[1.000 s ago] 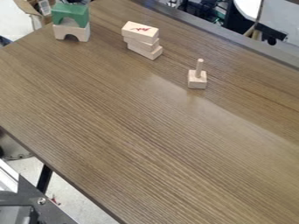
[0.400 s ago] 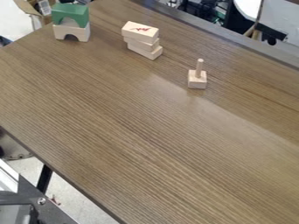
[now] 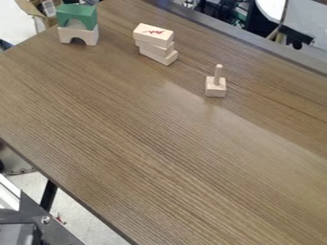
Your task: Put the green arch to the upper left side of the table
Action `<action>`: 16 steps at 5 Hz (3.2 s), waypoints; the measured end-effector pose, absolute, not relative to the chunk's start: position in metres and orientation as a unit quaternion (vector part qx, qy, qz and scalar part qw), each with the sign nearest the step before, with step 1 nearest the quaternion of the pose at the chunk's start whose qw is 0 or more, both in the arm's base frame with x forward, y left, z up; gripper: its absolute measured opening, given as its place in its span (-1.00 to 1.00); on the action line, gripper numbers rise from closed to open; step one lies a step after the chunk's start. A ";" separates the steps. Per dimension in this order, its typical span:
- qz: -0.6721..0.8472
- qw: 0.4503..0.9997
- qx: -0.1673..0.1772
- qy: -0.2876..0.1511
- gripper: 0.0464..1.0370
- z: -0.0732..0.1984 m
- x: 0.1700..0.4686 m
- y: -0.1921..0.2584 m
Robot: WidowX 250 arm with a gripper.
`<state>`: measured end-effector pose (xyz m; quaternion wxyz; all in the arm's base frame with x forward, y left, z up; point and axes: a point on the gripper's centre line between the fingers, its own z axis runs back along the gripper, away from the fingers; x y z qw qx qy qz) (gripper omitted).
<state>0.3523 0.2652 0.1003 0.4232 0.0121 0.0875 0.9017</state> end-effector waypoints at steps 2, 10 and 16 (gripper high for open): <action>0.886 0.451 0.027 0.106 0.92 0.096 0.345 0.263; 0.894 0.430 -0.072 0.106 0.20 0.103 0.351 0.252; 0.853 0.520 -0.055 -0.006 0.20 0.035 0.406 0.212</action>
